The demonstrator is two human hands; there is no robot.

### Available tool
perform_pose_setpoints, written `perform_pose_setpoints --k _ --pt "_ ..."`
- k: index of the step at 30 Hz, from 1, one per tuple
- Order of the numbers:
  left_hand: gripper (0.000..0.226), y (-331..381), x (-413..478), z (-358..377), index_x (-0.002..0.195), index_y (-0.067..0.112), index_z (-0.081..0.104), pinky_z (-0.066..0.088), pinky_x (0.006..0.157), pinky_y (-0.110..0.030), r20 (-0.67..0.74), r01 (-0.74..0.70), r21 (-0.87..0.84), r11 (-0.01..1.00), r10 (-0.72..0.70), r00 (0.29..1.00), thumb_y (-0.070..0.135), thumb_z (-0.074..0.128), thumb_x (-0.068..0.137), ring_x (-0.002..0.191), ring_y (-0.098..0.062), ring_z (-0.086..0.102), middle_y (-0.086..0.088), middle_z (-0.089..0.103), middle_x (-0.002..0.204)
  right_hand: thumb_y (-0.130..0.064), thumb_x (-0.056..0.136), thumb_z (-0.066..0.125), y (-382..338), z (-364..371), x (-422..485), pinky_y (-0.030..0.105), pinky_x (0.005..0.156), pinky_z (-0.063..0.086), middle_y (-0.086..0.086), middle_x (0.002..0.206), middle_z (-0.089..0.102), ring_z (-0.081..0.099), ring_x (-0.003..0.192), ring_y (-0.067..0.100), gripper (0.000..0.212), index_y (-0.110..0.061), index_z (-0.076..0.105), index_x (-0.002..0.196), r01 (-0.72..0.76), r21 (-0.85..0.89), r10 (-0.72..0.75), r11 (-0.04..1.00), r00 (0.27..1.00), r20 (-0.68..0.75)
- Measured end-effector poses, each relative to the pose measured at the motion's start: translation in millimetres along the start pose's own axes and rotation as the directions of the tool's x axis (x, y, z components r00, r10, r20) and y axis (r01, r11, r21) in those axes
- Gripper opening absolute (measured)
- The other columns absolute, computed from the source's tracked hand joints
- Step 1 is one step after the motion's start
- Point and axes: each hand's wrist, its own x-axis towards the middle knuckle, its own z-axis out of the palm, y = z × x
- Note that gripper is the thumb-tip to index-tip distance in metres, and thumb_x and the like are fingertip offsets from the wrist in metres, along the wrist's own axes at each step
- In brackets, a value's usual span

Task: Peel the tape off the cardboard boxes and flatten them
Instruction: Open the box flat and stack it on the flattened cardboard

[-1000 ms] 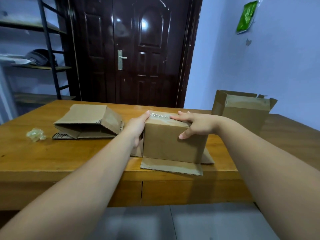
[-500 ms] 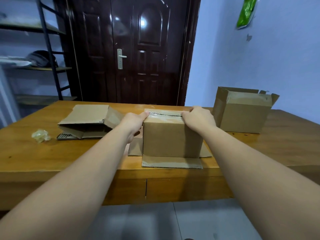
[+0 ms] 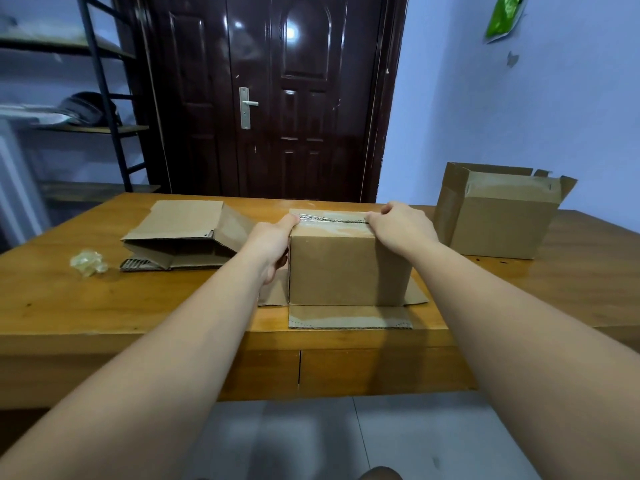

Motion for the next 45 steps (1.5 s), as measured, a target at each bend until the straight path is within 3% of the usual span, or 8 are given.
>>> perform_pose_setpoints --k 5,9,16,19,24,35,42,45 --pt "0.035 -14 -7 -5 0.113 0.015 0.060 0.045 0.067 -0.024 0.078 -0.004 -0.119 0.993 0.013 0.997 0.041 0.039 0.101 0.077 -0.012 0.053 -0.002 0.060 0.098 -0.049 0.094 0.042 0 -1 0 0.041 0.091 0.050 0.005 0.129 0.059 0.054 0.113 0.028 0.048 -0.025 0.051 0.134 -0.003 0.013 0.002 1.000 1.000 0.014" --pt "0.019 -18 -9 -8 0.099 0.013 0.059 0.043 0.059 -0.022 0.063 -0.044 -0.054 0.998 0.047 0.997 0.021 0.042 0.102 0.067 -0.011 0.051 -0.005 0.063 0.089 -0.043 0.097 0.042 -3 -3 -3 0.040 0.092 0.049 0.004 0.129 0.059 0.054 0.115 0.028 0.038 -0.030 0.059 0.128 0.027 -0.016 -0.026 1.000 0.999 0.037" --pt "0.009 -14 -13 1 0.095 0.014 0.060 0.050 0.084 -0.039 -0.250 -0.168 0.267 0.949 0.236 0.939 0.017 0.051 0.098 0.090 -0.022 0.057 -0.003 0.061 0.092 0.001 0.090 0.047 -27 -3 -8 0.038 0.081 0.053 0.007 0.115 0.064 0.060 0.101 0.029 0.038 -0.016 0.064 0.119 0.144 -0.264 -0.135 0.954 0.990 0.049" --pt "0.007 -11 -19 4 0.094 0.014 0.059 0.049 0.079 -0.035 -0.292 -0.228 0.387 0.893 0.354 0.889 0.014 0.052 0.097 0.087 -0.019 0.055 0.002 0.057 0.086 -0.014 0.094 0.049 -25 -3 -6 0.038 0.080 0.055 0.009 0.101 0.066 0.063 0.093 0.029 0.021 -0.007 0.065 0.106 0.119 -0.150 -0.115 0.981 0.993 0.032" --pt "0.007 -12 -21 4 0.098 0.013 0.056 0.041 0.067 -0.027 -0.280 -0.257 0.464 0.848 0.416 0.865 0.015 0.049 0.099 0.081 -0.014 0.052 0.007 0.051 0.080 -0.073 0.085 0.043 -40 0 -19 0.045 0.089 0.053 0.009 0.112 0.064 0.061 0.104 0.031 0.073 -0.011 0.059 0.120 0.103 -0.139 -0.094 0.985 0.993 0.074" --pt "0.013 4 -15 -14 0.095 0.016 0.057 0.046 0.058 -0.026 -0.141 -0.296 0.587 0.753 0.456 0.879 0.014 0.045 0.100 0.065 -0.009 0.053 0.002 0.061 0.079 -0.078 0.081 0.041 -38 8 -18 0.050 0.100 0.046 0.003 0.126 0.064 0.059 0.114 0.028 0.079 -0.020 0.056 0.132 0.139 -0.151 -0.127 0.979 0.988 0.086" --pt "0.020 44 -8 -22 0.098 0.016 0.059 0.049 0.094 -0.043 -0.174 -0.248 0.363 0.898 0.326 0.929 0.002 0.047 0.090 0.090 -0.022 0.058 -0.003 0.064 0.072 -0.078 0.082 0.038 -36 9 -17 0.051 0.104 0.042 0.005 0.137 0.055 0.052 0.124 0.029 0.076 -0.026 0.053 0.136 0.140 -0.180 -0.123 0.974 0.987 0.101" --pt "0.023 54 -7 -11 0.103 0.018 0.055 0.047 0.092 -0.039 -0.164 -0.270 0.408 0.872 0.361 0.918 0.002 0.044 0.090 0.096 -0.023 0.062 -0.002 0.063 0.071 -0.078 0.082 0.040 -35 10 -15 0.052 0.104 0.041 0.005 0.137 0.055 0.052 0.124 0.029 0.073 -0.029 0.055 0.134 0.134 -0.168 -0.119 0.977 0.988 0.097"
